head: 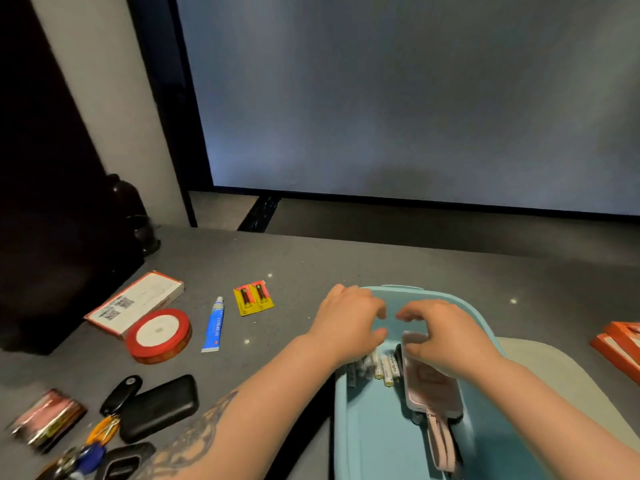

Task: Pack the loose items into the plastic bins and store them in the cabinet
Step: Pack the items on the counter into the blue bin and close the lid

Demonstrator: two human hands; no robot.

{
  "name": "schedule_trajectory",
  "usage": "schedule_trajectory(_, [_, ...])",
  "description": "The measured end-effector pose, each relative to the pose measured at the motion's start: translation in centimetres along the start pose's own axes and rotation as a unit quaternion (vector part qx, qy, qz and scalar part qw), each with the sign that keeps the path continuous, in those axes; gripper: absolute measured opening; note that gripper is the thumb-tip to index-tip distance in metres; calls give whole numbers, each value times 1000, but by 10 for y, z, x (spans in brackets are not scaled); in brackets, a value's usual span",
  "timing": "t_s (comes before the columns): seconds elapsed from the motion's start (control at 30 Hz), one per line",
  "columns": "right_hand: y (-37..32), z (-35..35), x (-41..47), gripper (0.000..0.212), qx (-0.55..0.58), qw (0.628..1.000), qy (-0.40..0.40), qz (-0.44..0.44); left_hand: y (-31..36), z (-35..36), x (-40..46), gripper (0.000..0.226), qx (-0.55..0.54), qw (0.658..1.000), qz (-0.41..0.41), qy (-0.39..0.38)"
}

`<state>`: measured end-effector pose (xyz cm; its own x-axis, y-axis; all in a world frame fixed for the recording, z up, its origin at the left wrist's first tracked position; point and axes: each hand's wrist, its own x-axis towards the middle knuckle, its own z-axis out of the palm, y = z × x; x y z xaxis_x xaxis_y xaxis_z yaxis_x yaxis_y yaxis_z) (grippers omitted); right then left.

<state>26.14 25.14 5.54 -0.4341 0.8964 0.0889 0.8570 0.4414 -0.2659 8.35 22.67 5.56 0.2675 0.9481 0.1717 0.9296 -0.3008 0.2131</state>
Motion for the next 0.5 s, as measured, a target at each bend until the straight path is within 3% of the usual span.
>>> schedule_trajectory(0.13, [-48,-13,15,41,34,998,46,-40,-38,-20,-43,25,-59,991,-65,101])
schedule_trajectory(0.23, [-94,-7,30,37,58,994,53,-79,-79,-25,-73,25,-51,984,-147,89])
schedule_trajectory(0.37, [-145,26,52,37,52,993,-1,-110,-138,-15,-107,25,-80,954,-284,50])
schedule_trajectory(0.5, [-179,63,88,37,15,994,-59,-93,-192,-3,-120,23,-51,938,-342,32])
